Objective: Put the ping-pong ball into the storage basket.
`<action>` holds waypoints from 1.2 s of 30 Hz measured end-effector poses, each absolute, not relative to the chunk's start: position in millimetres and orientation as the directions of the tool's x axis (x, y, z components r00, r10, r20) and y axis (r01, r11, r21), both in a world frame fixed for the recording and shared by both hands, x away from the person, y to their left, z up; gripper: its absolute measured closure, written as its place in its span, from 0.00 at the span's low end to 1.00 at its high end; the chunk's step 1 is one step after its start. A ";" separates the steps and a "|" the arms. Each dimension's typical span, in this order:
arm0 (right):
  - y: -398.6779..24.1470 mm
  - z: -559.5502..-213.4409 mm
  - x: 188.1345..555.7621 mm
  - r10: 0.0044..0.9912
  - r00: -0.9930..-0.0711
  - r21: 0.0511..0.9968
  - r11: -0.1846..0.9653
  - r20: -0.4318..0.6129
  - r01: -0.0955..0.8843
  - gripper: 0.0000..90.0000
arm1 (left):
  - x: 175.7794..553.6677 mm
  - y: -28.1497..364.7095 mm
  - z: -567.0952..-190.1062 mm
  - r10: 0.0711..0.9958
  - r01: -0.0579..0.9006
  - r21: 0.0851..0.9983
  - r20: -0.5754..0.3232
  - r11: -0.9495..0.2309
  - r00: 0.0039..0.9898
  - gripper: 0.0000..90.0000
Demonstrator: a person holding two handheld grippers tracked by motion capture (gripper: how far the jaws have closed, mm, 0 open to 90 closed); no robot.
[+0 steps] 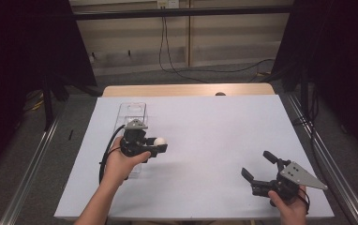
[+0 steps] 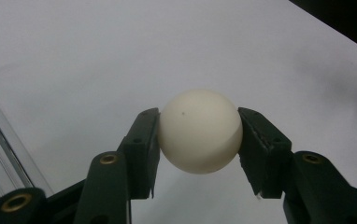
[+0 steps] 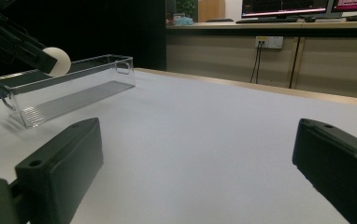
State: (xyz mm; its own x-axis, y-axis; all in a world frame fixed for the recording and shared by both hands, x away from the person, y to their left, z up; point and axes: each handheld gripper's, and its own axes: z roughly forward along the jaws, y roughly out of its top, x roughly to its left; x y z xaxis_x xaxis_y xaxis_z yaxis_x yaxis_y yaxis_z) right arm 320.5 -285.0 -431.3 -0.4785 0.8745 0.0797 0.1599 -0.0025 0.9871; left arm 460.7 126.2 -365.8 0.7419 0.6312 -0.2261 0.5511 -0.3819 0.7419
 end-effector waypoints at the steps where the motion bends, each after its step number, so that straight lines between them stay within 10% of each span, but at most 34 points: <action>1: -285.0 -431.3 320.4 0.875 -0.478 0.987 -0.002 0.080 0.160 0.02 | 460.8 126.8 -365.4 0.629 0.553 0.740 -0.230 -0.383 0.743 0.57; 36: -285.1 -431.3 320.3 0.872 -0.484 0.987 0.006 0.073 0.159 0.02 | 463.0 135.5 -363.4 0.648 0.563 0.735 -0.224 -0.378 0.728 0.57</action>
